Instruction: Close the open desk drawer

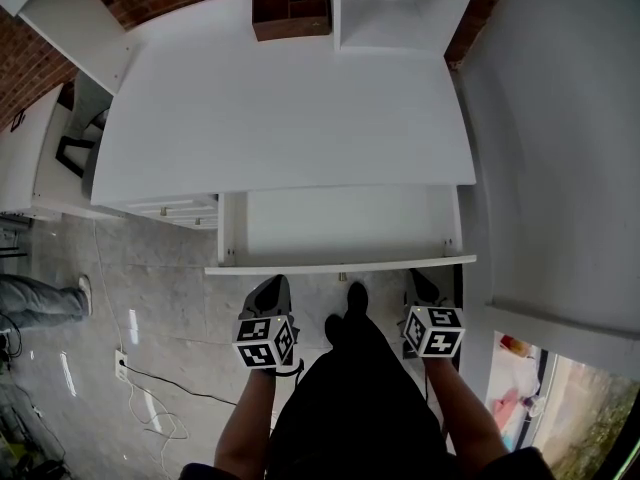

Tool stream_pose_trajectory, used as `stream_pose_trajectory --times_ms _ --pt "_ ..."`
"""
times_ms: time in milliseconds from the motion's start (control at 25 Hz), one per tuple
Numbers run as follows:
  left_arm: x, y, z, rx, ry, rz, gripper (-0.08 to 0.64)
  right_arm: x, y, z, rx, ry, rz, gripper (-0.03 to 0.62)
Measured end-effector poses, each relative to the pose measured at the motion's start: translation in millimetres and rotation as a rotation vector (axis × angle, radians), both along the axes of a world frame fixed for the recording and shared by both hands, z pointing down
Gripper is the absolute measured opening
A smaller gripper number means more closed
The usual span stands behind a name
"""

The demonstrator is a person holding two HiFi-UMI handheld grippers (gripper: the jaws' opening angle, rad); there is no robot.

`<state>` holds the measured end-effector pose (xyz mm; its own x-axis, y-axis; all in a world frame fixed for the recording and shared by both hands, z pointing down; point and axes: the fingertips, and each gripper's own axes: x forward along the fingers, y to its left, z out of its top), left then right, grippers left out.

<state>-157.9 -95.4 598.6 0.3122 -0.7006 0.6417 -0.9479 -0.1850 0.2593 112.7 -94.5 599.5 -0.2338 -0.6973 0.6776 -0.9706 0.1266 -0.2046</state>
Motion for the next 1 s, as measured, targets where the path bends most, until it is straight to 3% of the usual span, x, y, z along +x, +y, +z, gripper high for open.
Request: stream_pose_trajectory --times_ms 400,1000 --pt "-0.1 -41.3 0.0 0.013 0.023 -0.038 0.009 0.2 -41.5 0.2 -0.002 -0.016 -0.011 0.005" --pt "-0.6 -96.9 -0.8 0.037 -0.002 -0.038 0.009 -0.6 -96.8 -0.5 0.019 0.011 -0.038 0.005"
